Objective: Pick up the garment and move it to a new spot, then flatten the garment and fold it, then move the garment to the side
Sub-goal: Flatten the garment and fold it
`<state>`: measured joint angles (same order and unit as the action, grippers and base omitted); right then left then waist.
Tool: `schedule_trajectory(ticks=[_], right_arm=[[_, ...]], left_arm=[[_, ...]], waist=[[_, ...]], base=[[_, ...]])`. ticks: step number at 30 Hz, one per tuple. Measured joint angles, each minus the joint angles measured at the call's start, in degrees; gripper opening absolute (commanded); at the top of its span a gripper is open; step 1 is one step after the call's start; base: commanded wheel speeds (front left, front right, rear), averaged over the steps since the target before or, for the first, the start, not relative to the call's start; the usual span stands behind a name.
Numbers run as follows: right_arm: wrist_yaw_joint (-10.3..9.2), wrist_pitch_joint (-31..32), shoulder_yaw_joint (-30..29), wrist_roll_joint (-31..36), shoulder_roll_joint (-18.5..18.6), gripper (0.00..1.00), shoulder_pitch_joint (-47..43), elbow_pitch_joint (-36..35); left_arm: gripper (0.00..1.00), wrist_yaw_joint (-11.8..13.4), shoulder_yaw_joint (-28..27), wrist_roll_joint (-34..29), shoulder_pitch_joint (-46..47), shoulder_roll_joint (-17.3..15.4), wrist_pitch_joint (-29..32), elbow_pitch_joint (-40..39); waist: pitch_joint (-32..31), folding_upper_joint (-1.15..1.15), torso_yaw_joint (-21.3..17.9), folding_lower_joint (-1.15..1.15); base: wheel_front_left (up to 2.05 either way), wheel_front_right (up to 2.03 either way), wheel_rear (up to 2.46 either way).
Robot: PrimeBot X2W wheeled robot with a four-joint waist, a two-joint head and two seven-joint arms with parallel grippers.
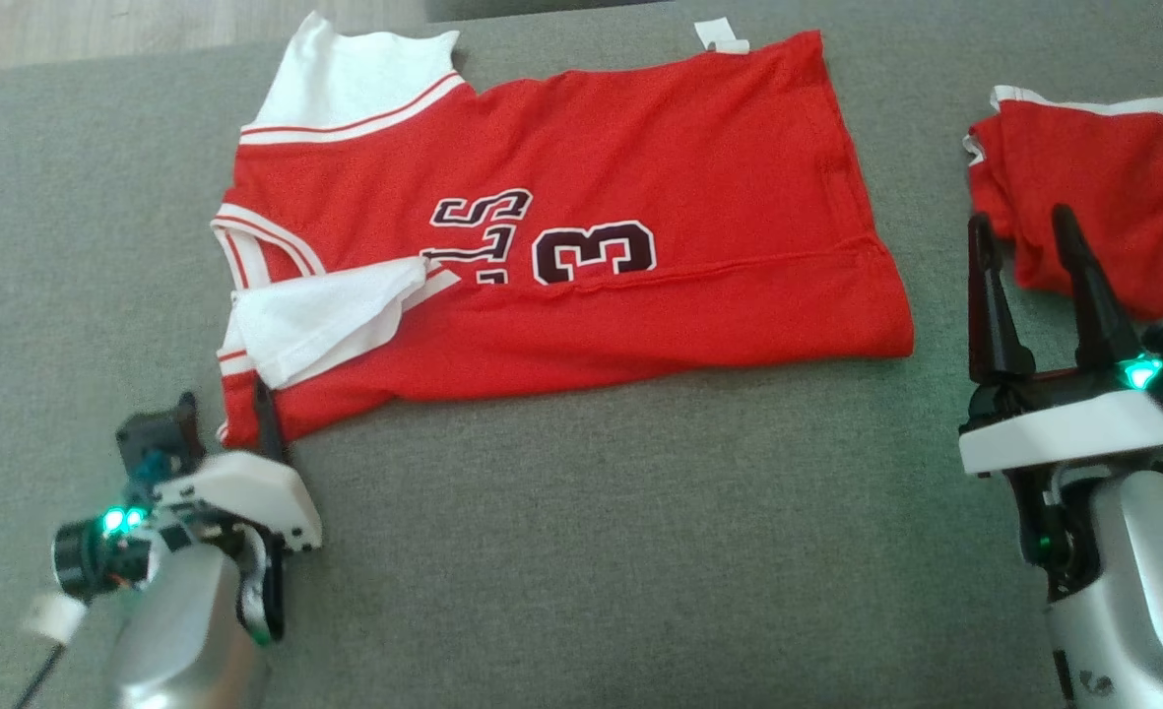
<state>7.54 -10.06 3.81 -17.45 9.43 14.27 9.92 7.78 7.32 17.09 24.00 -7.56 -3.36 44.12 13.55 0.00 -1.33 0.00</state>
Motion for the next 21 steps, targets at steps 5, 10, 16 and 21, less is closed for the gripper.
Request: schedule_trajectory(ticks=[5, 10, 16, 21], right_arm=[[0.0, 0.1, 0.2, 0.0, 0.0, 1.0, 0.3, -0.2], [0.0, 0.5, 0.1, 0.0, 0.0, 1.0, 0.5, -0.3], [0.0, 2.4, -1.2, 1.3, 0.0, 1.0, 2.1, 0.9], [0.0, 6.8, -3.6, 3.6, -1.2, 1.0, 3.5, 5.1]], left_arm=[[1.0, -2.8, 0.8, 0.0, 2.4, -0.8, 3.2, 2.0], [0.0, -4.4, 1.8, 0.1, 2.8, -0.8, 4.1, 2.1], [0.0, -4.3, 1.6, 1.3, 1.9, 0.5, -3.6, -0.2], [0.0, -6.3, 1.8, 1.3, 1.6, 1.3, -9.5, -6.9]], waist=[[0.3, 0.0, -0.5, 0.0], [0.1, 0.0, -0.5, 0.0], [-0.9, 0.0, 0.4, 0.0], [-1.6, 0.0, 1.8, 0.0]], base=[[0.0, 0.0, 0.0], [0.0, 0.0, 0.0], [0.0, 0.0, 0.0], [0.0, 0.0, 0.0]])
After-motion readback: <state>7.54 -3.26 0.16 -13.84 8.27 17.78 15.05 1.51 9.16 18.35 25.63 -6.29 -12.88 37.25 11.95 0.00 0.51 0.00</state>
